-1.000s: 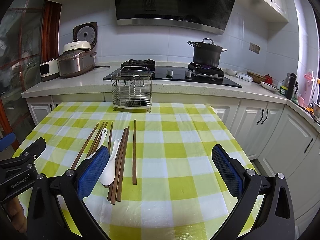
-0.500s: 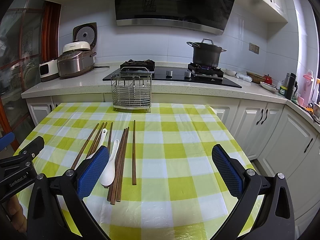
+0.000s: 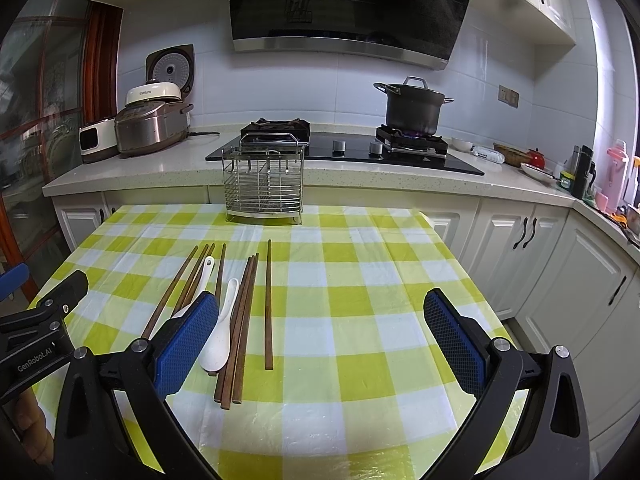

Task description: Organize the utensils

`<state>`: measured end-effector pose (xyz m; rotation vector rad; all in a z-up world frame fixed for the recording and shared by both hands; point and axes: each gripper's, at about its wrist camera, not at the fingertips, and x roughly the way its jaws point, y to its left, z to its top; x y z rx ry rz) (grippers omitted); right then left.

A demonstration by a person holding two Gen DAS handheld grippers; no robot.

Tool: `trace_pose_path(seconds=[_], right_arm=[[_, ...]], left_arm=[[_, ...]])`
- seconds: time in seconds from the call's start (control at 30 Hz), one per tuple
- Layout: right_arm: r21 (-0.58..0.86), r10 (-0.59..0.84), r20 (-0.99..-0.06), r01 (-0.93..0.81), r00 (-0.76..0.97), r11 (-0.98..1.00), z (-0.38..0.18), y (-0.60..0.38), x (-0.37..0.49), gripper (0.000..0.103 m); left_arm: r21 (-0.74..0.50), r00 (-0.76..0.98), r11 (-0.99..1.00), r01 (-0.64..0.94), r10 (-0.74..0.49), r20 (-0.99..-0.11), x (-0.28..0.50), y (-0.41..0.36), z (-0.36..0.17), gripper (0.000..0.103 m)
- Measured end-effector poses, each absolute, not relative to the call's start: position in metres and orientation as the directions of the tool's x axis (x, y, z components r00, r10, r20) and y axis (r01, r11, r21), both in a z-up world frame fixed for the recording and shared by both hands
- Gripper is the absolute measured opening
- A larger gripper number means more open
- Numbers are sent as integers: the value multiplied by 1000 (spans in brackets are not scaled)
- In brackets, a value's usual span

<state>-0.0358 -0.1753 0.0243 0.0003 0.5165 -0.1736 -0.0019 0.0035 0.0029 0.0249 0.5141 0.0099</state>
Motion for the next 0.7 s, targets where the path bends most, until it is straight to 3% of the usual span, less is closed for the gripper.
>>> trace_pose_path(seconds=[0.7], right_arm=[[-31, -145, -549, 154, 823, 988, -7, -182, 3, 96]], left_arm=[[27, 796, 997, -67, 69, -601, 44, 25, -23, 99]])
